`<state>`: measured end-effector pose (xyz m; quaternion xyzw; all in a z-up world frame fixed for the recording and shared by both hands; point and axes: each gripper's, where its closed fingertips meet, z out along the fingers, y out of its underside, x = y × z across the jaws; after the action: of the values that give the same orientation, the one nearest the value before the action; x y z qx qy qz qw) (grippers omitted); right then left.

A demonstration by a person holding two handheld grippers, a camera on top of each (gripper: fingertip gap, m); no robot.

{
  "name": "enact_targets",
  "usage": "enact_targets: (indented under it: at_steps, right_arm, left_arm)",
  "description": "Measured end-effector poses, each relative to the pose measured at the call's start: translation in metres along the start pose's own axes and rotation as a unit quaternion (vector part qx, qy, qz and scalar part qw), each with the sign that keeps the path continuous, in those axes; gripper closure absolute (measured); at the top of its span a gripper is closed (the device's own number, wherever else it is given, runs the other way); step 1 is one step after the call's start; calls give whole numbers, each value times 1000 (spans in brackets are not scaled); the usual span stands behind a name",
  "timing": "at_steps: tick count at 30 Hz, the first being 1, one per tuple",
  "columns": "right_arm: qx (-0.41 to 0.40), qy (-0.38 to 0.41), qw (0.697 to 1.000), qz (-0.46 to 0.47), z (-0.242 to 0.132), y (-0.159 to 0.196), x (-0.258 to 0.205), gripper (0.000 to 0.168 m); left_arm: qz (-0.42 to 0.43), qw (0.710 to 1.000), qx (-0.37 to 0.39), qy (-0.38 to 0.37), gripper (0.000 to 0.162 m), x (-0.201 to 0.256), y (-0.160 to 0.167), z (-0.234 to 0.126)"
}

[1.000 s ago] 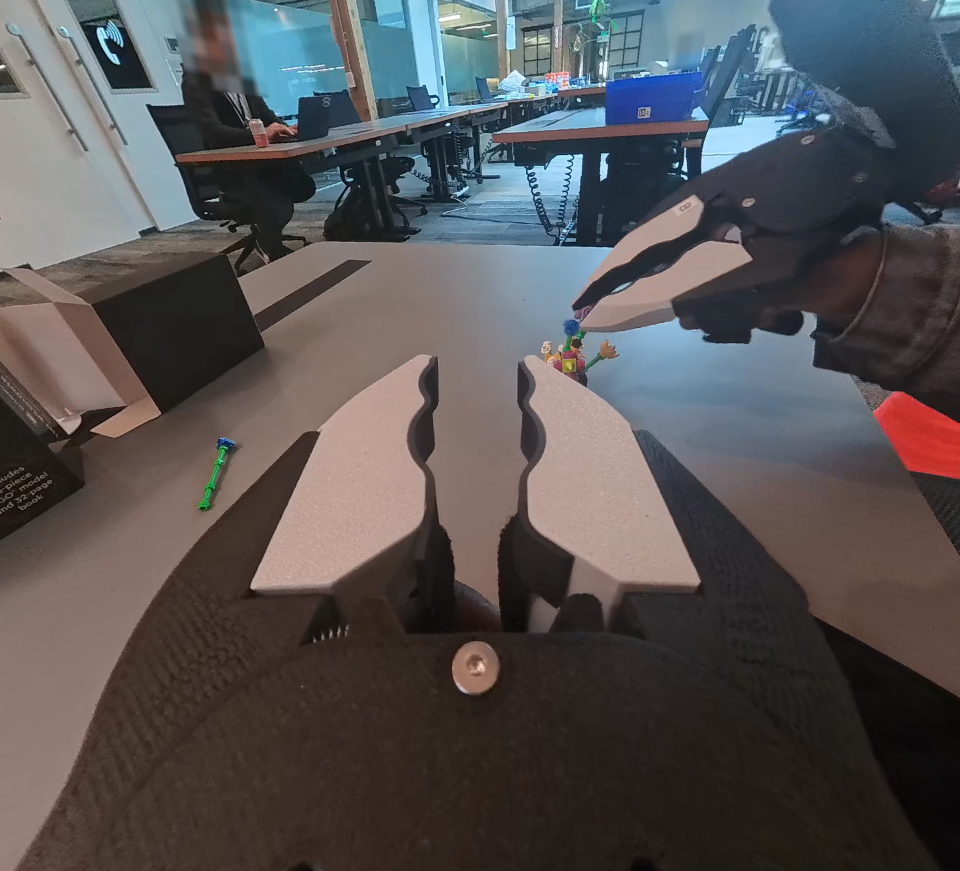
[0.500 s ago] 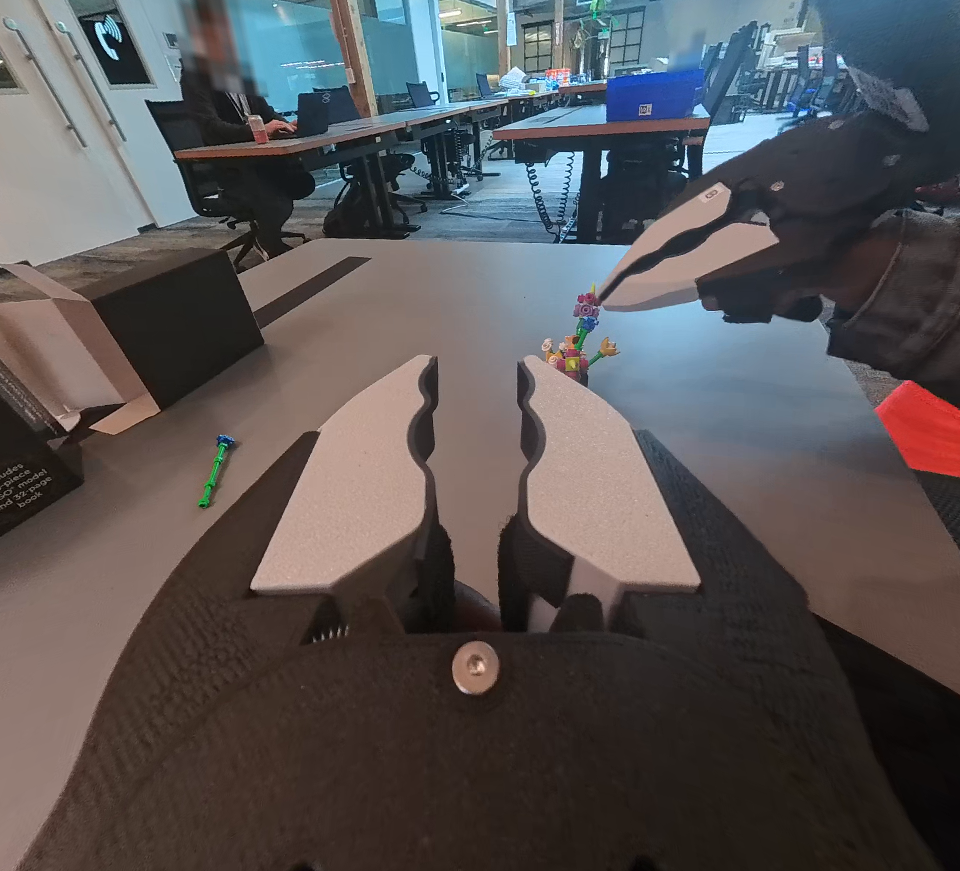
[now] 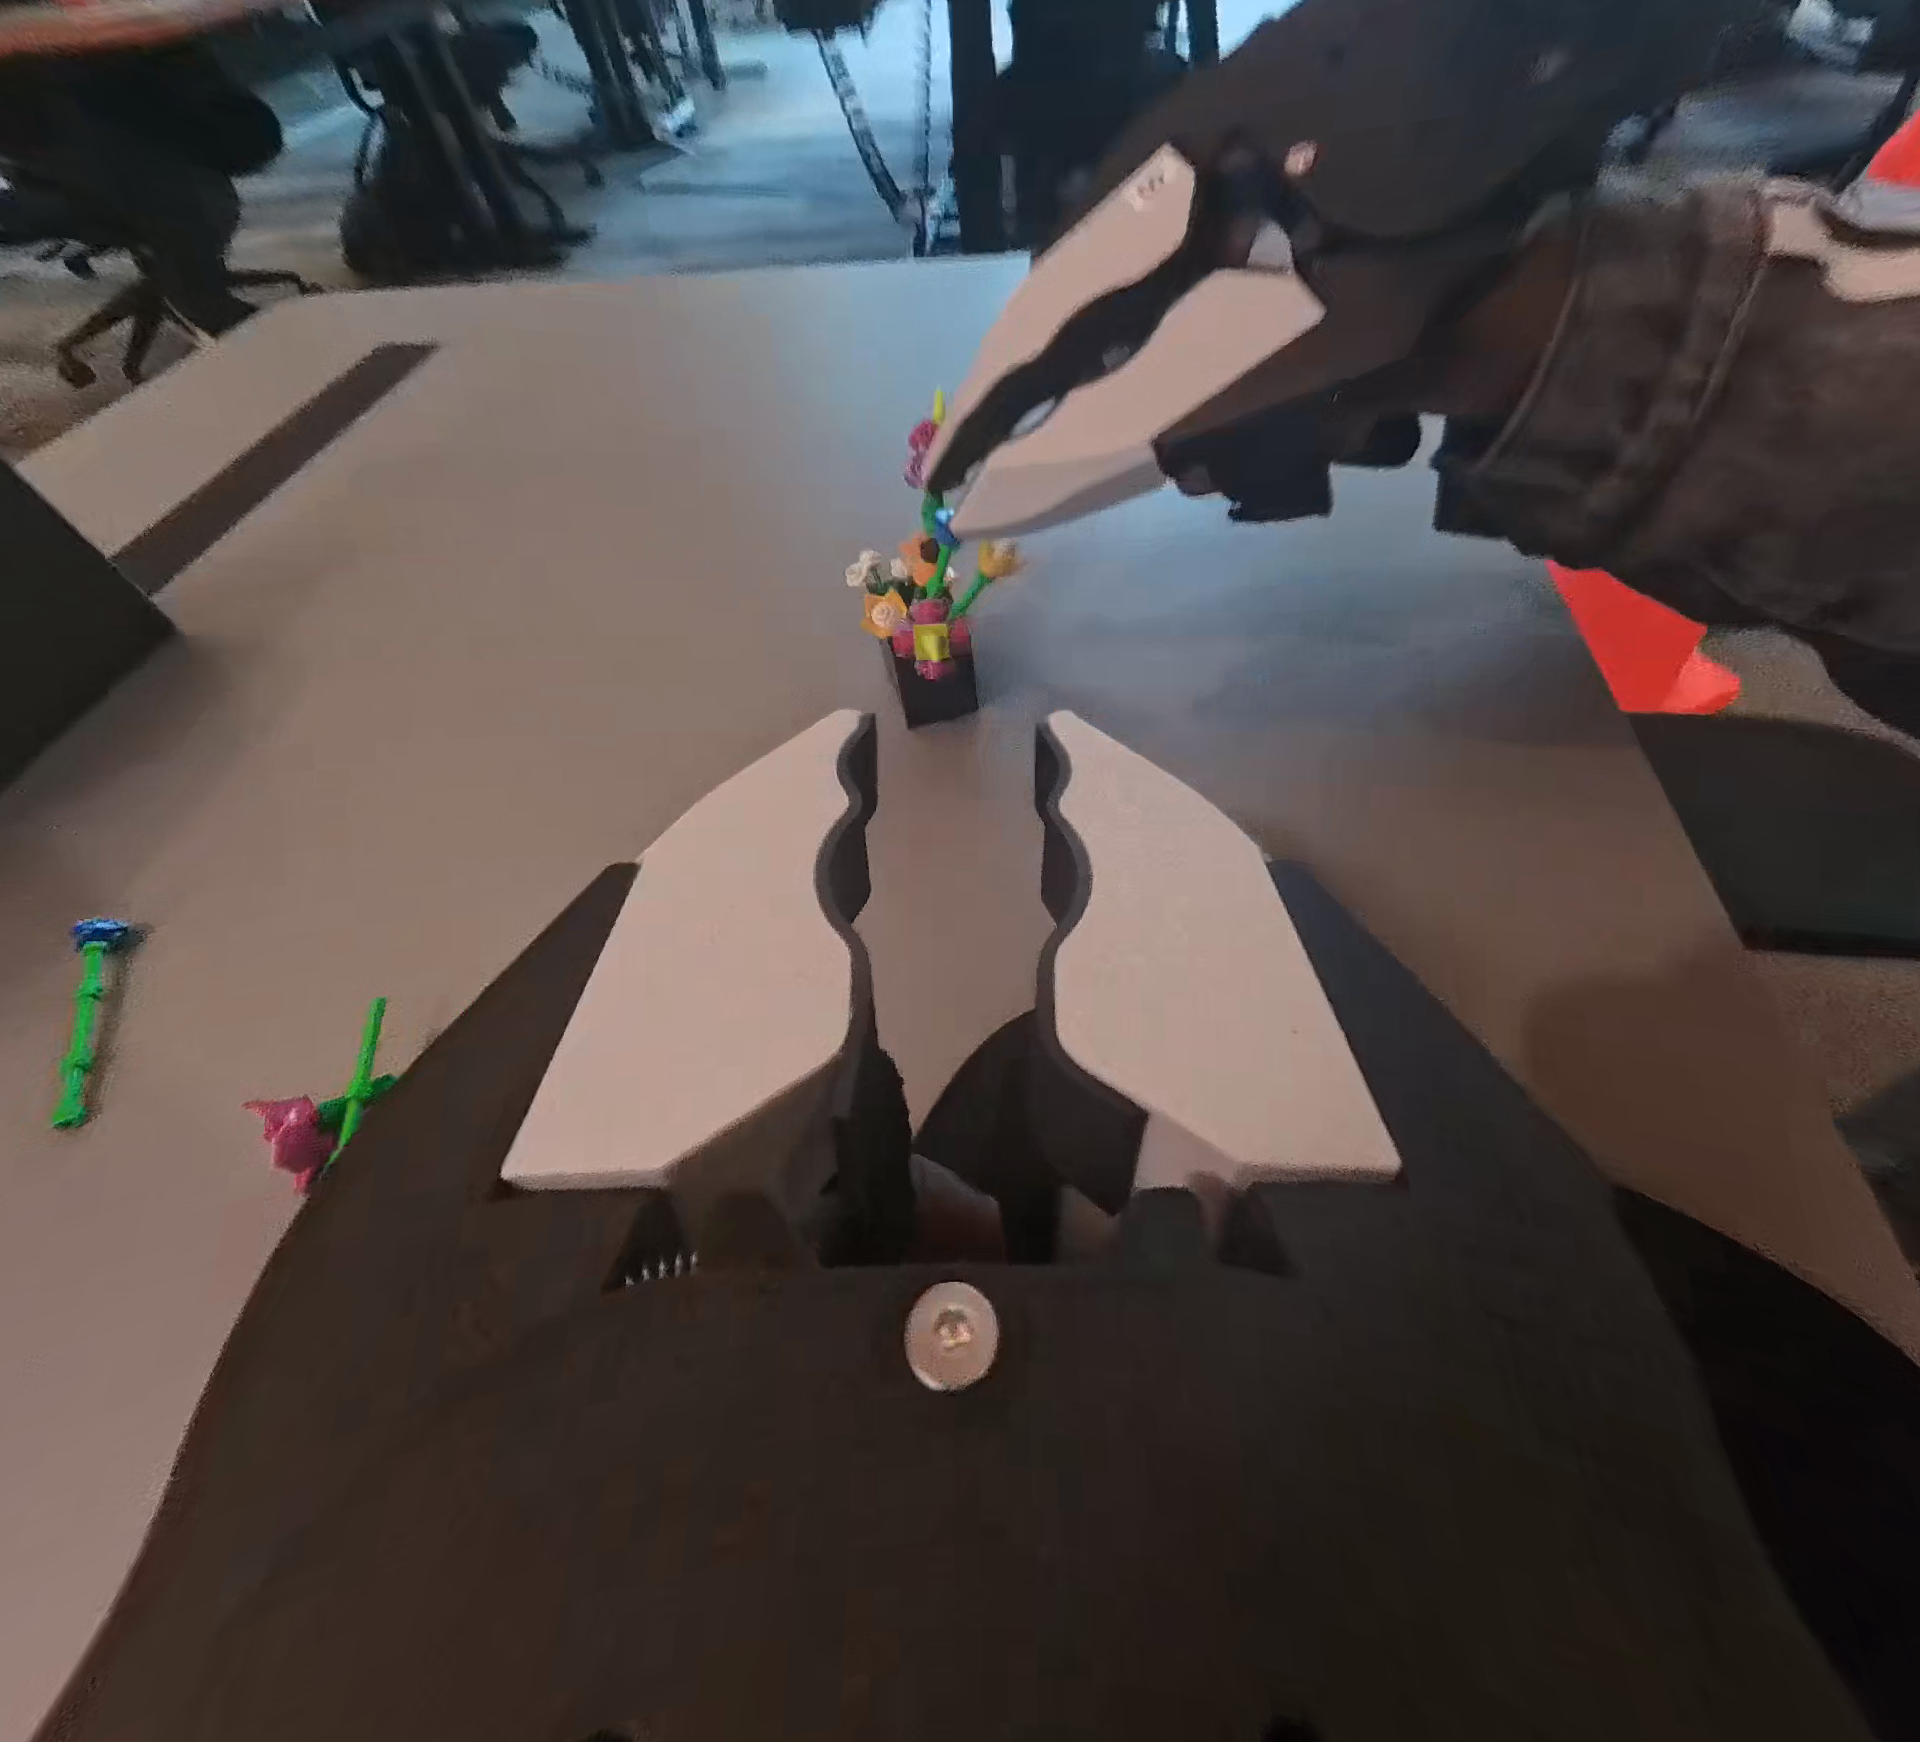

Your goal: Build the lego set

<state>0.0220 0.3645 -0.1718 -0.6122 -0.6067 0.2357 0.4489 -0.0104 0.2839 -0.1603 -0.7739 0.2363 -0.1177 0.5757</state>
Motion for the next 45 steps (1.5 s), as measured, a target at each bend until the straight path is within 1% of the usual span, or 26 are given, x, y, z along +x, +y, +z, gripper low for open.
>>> enact_targets:
  at_steps: [1,2,4,6,7,8,10,12,14,16,18,24,32,35,39,41,43,45]
  right_arm:
    - [17,-2,1000,12,-3,-4,2,154]
    - [37,-1,999,31,-7,-8,6,149]
    - [84,15,992,89,-17,-13,23,130]
    - [123,4,976,178,-21,-9,37,108]
    - [132,-14,964,229,-20,-5,42,104]
    - [134,-37,953,270,-17,0,45,109]
    - [125,-76,940,309,-12,9,44,121]
    - [103,-85,943,305,-5,16,43,128]
    - [96,-91,949,287,-2,16,39,135]
    - [90,-97,953,272,0,14,36,145]
    - [89,-96,957,258,0,11,36,153]
    - [82,-103,961,245,5,6,30,153]
    - [77,-97,964,234,7,6,30,152]
    - [68,-100,963,242,7,11,30,144]
    - [69,-99,963,242,7,13,30,144]
    - [67,-97,964,239,6,14,32,141]
    - [71,-96,962,244,3,14,34,133]
    - [78,-96,960,250,1,14,36,133]
  left_arm:
    - [9,1000,-16,-5,133,-1,1,4]
    - [19,999,-27,-13,133,-3,2,8]
    - [27,999,-37,-19,133,-7,4,17]
    - [14,999,-51,-3,133,-5,9,24]
    - [6,998,-58,8,134,-4,11,28]
    - [4,998,-67,14,136,-3,14,30]
    - [8,997,-74,25,141,-2,15,35]
    - [7,997,-77,28,147,-3,14,39]
    - [11,997,-75,36,151,-2,10,43]
    - [24,996,-76,34,157,-3,6,46]
    - [35,996,-73,32,158,-4,1,49]
    - [47,996,-74,28,160,-13,-11,57]
    - [42,996,-77,19,159,-16,-4,61]
    - [35,996,-76,18,158,-17,-1,59]
    - [28,997,-67,16,155,-16,-1,59]
    - [27,997,-69,13,151,-16,0,58]
    - [21,997,-68,13,148,-16,1,57]
    - [15,998,-67,16,146,-15,2,56]
